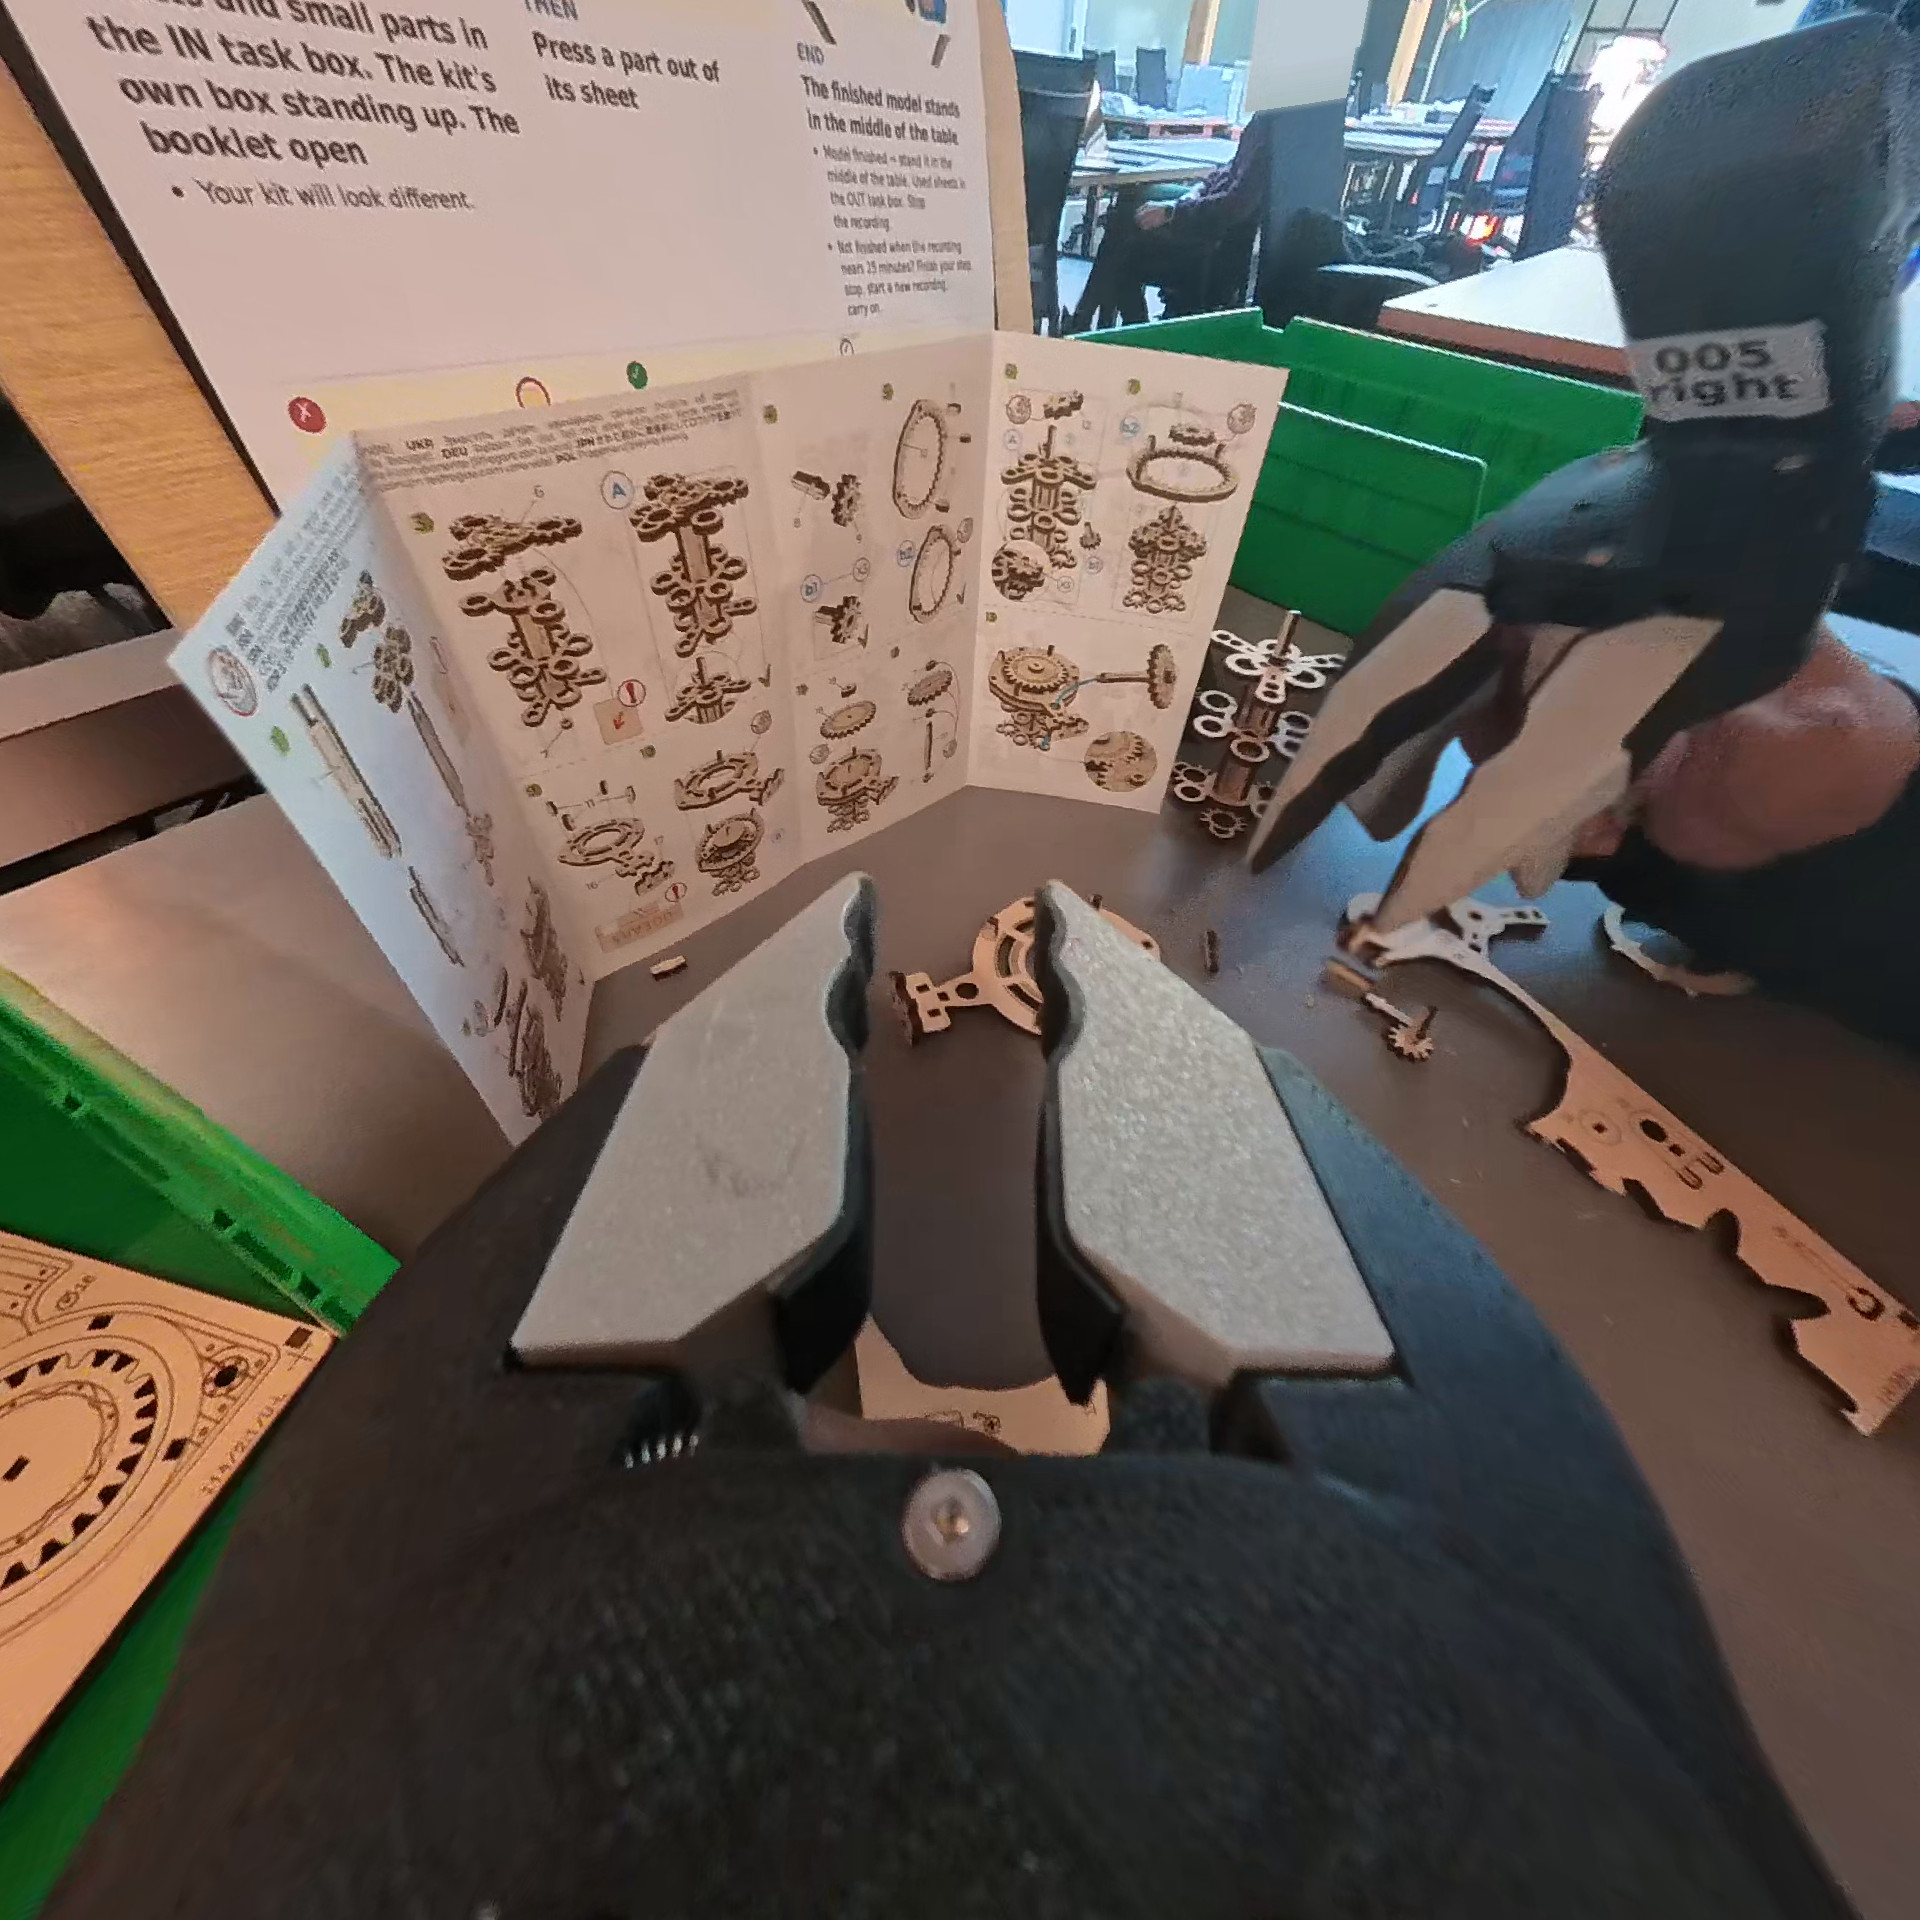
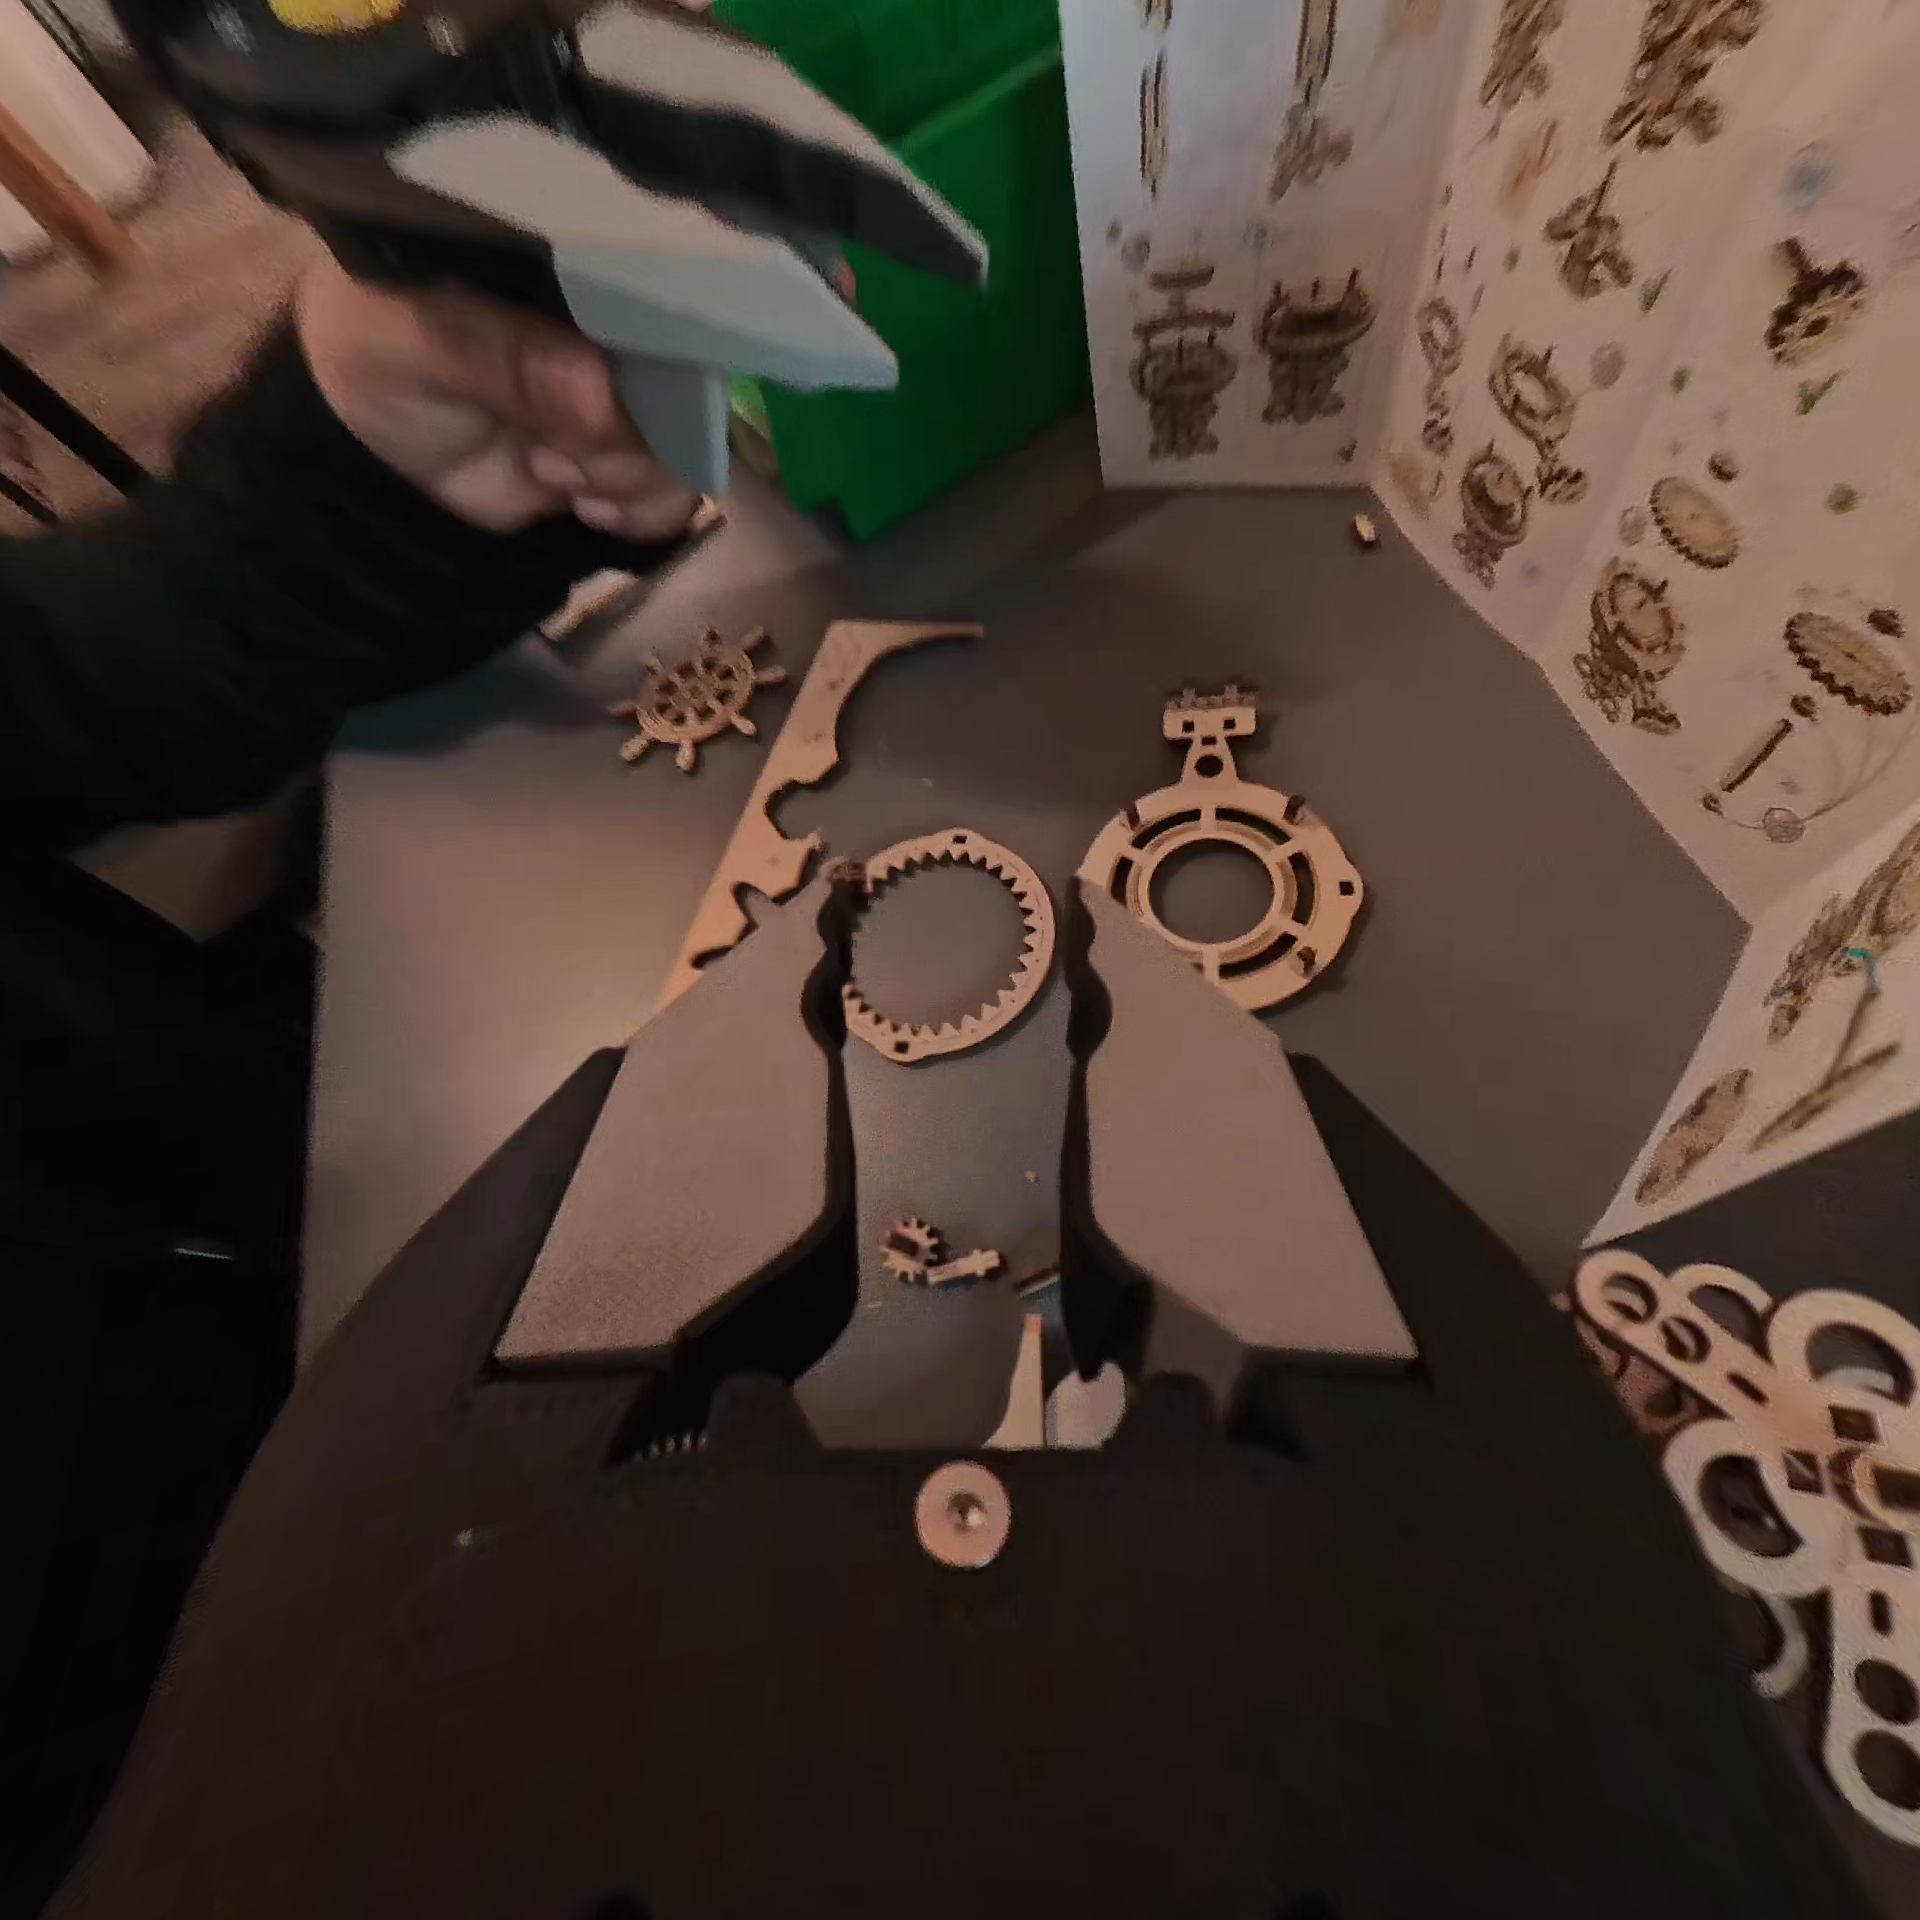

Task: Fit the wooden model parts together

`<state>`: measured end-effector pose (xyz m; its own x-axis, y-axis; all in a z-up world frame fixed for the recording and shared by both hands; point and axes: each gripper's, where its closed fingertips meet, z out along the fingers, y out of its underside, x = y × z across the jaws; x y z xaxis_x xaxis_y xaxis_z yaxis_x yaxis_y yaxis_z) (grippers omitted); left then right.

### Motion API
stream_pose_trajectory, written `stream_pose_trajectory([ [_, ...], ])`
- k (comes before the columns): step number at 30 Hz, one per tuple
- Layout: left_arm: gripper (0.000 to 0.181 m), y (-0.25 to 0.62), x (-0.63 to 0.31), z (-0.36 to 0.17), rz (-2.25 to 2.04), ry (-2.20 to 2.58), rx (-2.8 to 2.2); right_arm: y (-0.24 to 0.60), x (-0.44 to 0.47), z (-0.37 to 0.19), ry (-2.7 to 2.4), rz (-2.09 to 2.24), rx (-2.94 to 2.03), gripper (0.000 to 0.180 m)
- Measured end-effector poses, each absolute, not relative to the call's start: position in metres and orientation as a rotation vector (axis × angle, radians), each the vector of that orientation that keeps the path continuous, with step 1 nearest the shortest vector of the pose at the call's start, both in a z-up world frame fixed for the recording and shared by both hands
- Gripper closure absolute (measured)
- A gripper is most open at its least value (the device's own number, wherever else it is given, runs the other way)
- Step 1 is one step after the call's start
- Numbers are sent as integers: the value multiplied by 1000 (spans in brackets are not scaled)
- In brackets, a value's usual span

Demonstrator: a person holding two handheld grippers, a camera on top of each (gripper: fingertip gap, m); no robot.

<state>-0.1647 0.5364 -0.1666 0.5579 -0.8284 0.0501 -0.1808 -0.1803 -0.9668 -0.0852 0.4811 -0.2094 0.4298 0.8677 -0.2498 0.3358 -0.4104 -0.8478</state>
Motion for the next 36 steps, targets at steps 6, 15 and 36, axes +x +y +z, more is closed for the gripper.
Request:
stream_pose_trajectory([
  [6, 155, 537, -165, -167, -721, 855, -1687, 472, -107, -230, -1062, 993, -2019, 173],
  [15, 156, 535, -164, -170, -710, 881, -1688, 475, -115, -238, -982, 1079, -2088, 153],
  [36, 157, 541, -176, -161, -687, 861, -1673, 470, -117, -250, -1078, 991, -2114, 168],
])
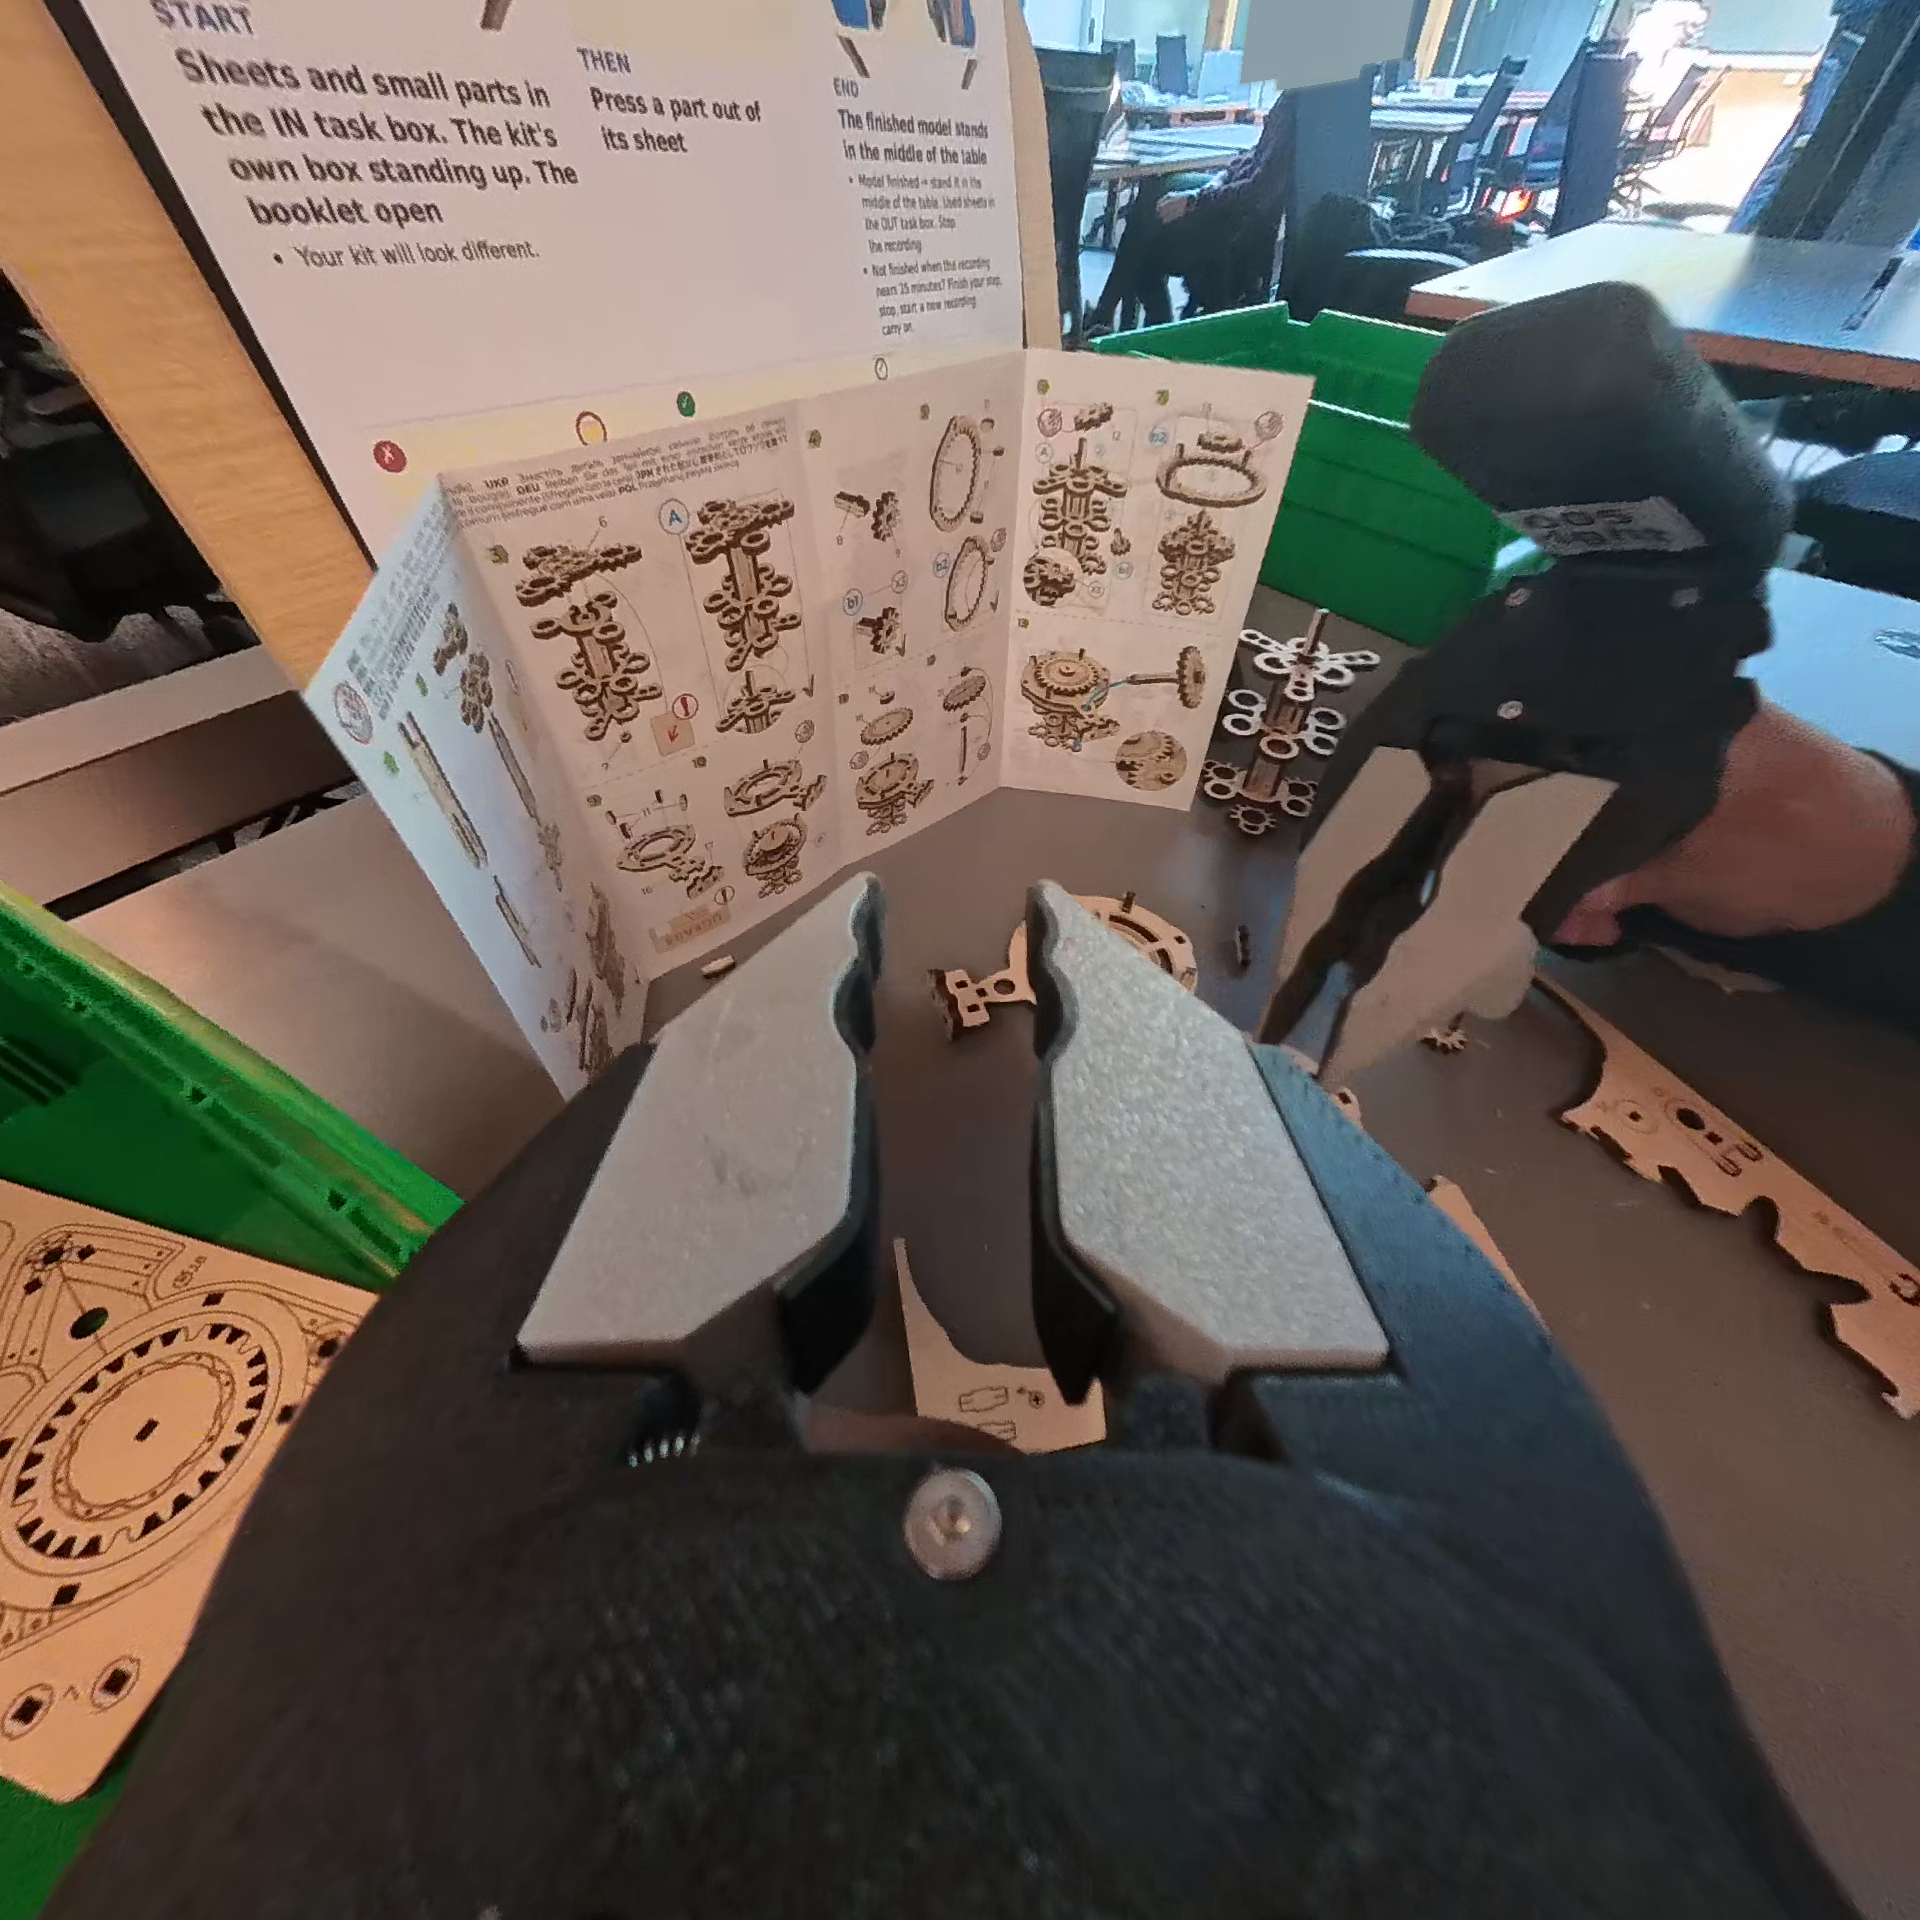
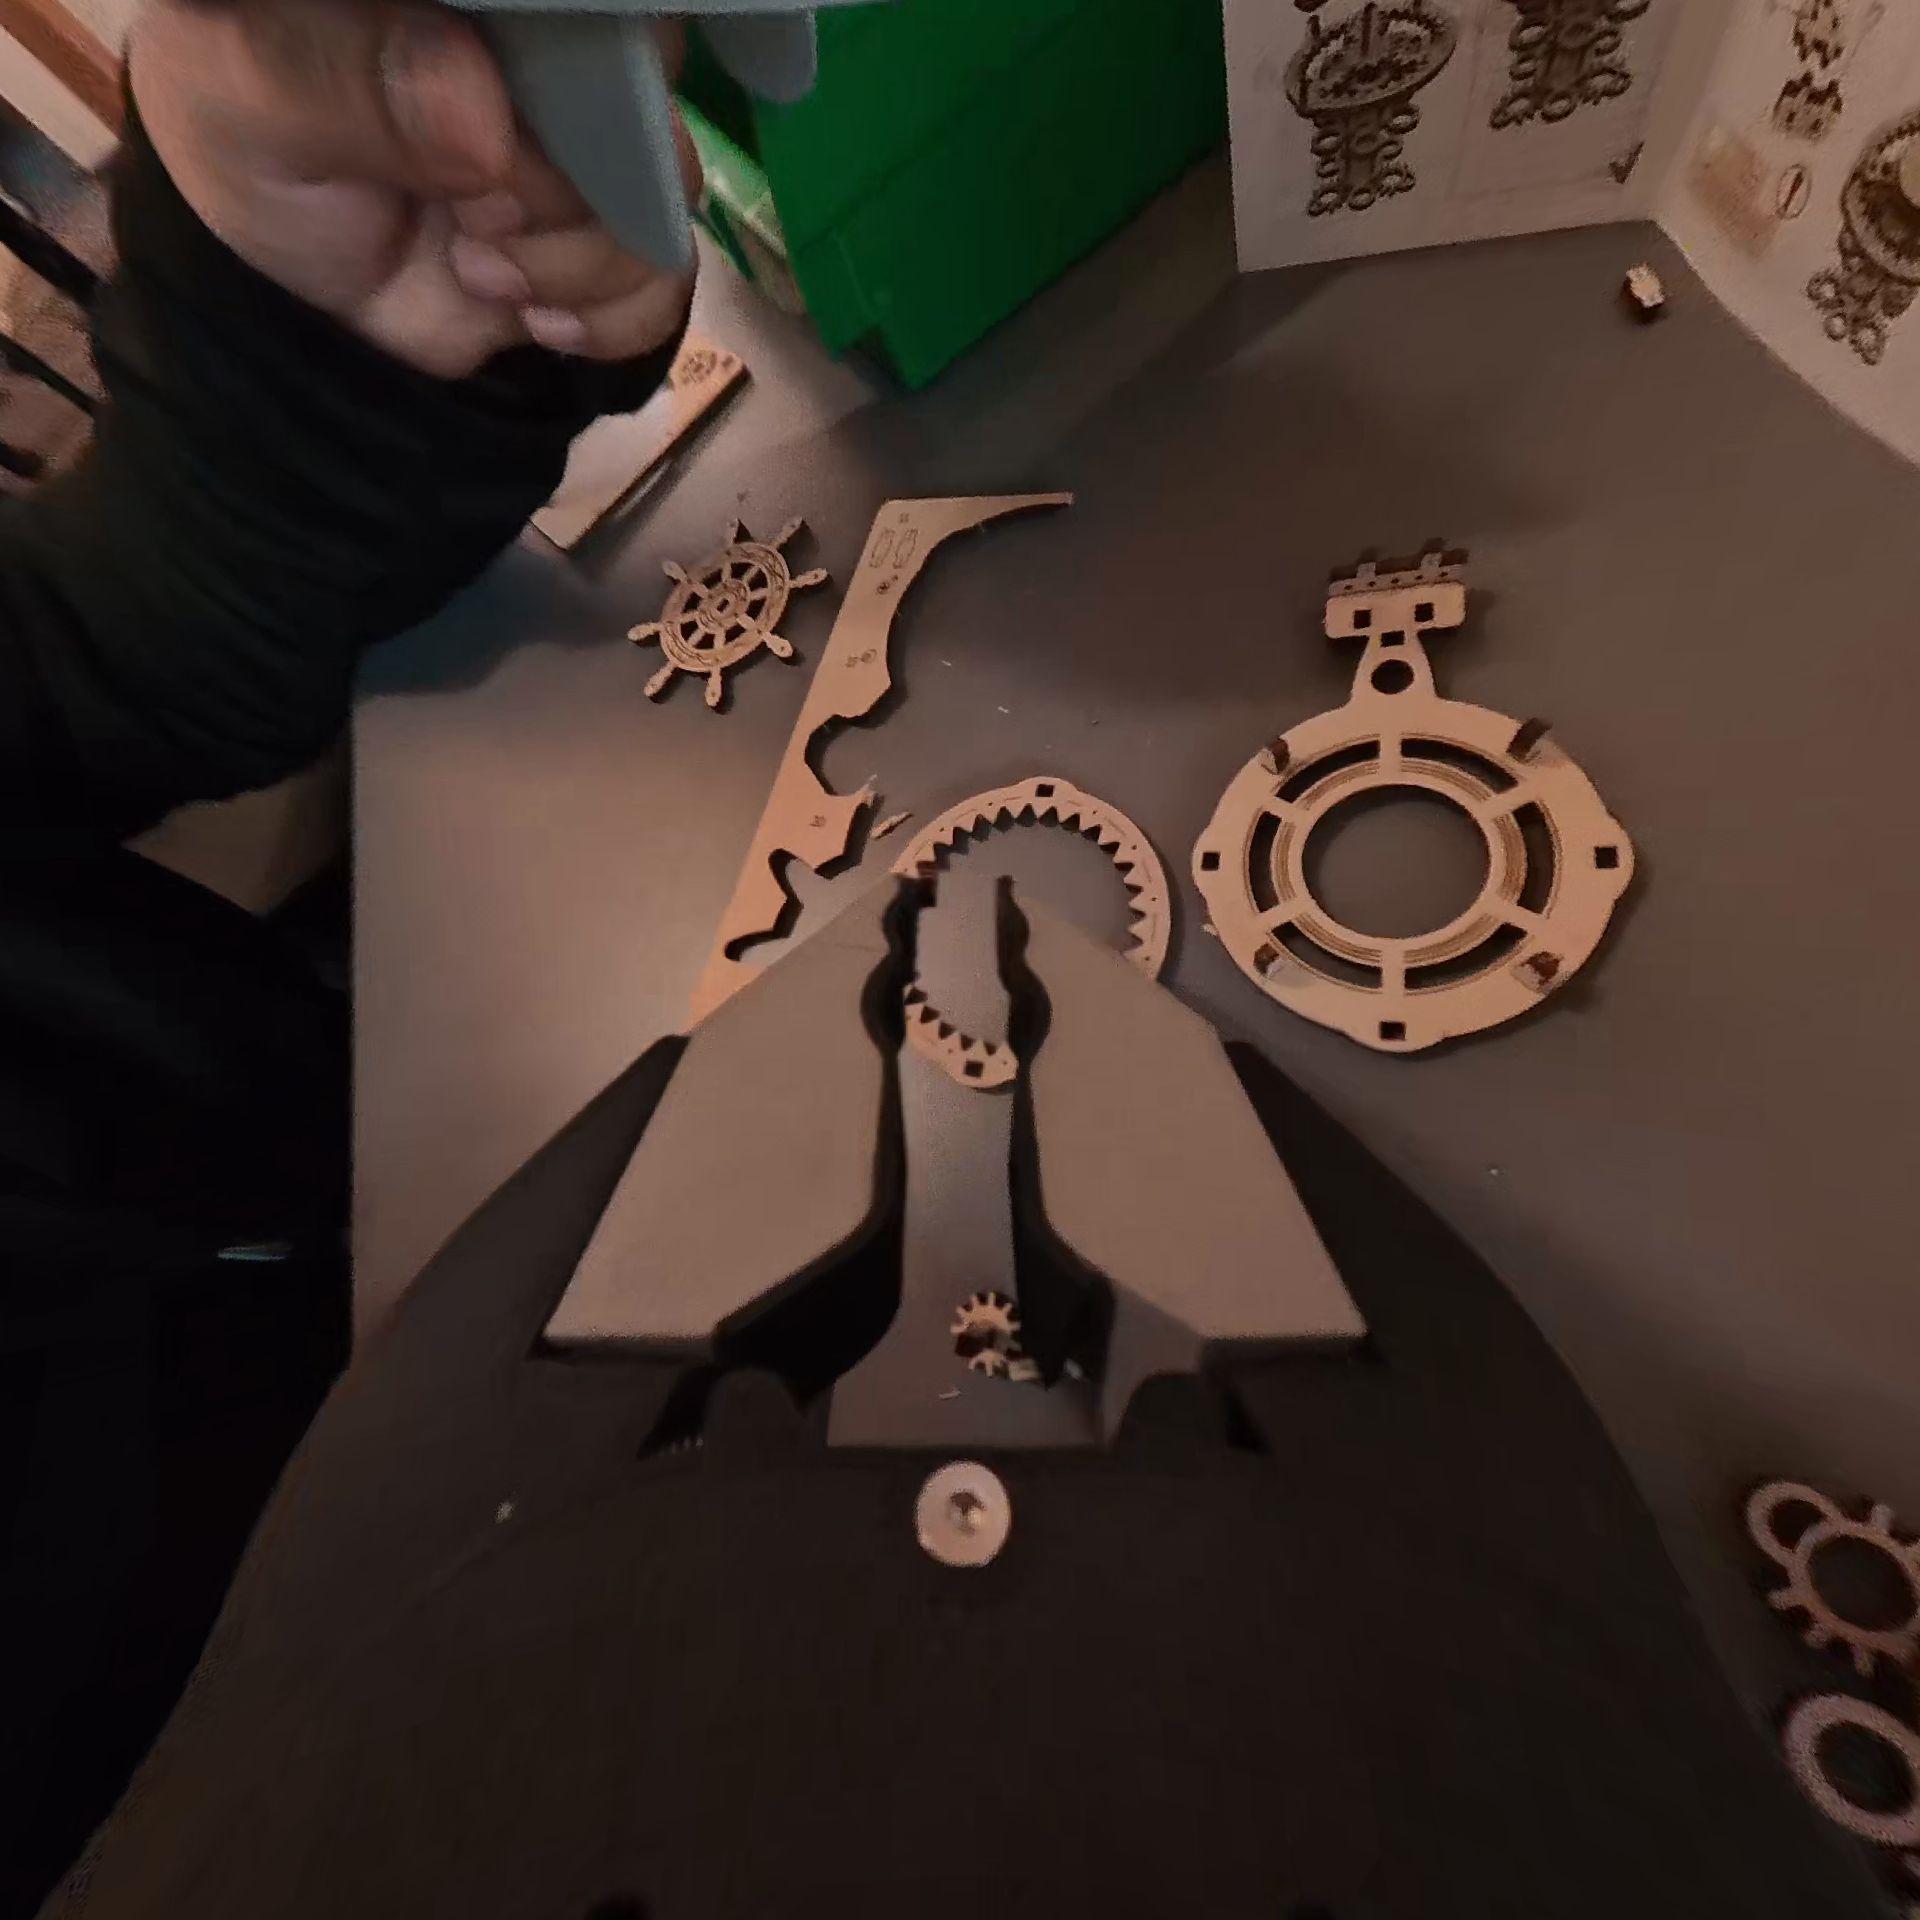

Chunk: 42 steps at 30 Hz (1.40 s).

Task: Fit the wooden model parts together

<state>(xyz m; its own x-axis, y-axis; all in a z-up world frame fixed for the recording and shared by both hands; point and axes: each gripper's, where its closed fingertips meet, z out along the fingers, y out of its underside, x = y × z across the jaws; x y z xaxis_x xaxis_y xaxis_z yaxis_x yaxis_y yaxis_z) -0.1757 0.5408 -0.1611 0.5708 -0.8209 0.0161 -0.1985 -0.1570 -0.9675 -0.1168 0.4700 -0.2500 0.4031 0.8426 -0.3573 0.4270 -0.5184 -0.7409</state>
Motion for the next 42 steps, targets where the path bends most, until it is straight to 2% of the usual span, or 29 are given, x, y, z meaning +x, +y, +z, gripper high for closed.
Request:
stream_pose_trajectory([
  [3, 157, 536, -178, -148, -689, 870, -1620, 476, -110, -250, -1062, 945, -2119, 155],
  [8, 156, 508, -197, -122, -682, 891, -1544, 482, -103, -251, -1090, 801, -2091, 154],
  [13, 156, 457, -283, -92, -463, 861, -1554, 485, -97, -248, -1092, 711, -2071, 154],
  [18, 157, 402, -385, -120, -212, 684, -1721, 488, -92, -240, -1068, 679, -2042, 155],
  [21, 157, 369, -419, -157, -240, 564, -1805, 491, -88, -238, -1064, 632, -2030, 155],
  [26, 161, 279, -352, -200, -801, 868, -1685, 495, -82, -237, -1044, 585, -2013, 155],
  [29, 159, 262, -305, -224, -1006, 916, -1615, 496, -81, -236, -1034, 585, -2010, 156],
  [33, 162, 266, -256, -252, -990, 968, -1570, 496, -81, -236, -1045, 563, -2006, 156],
  [35, 160, 262, -246, -249, -968, 1033, -1507, 496, -82, -237, -1057, 549, -2000, 156],
  [37, 179, 254, -245, -242, -951, 1063, -1401, 497, -84, -236, -1061, 534, -1987, 156],
  [40, 175, 254, -251, -237, -966, 1012, -1394, 501, -85, -234, -1045, 534, -1970, 157],
  [42, 181, 252, -260, -229, -956, 943, -1350, 502, -87, -233, -1027, 576, -1964, 155],
])
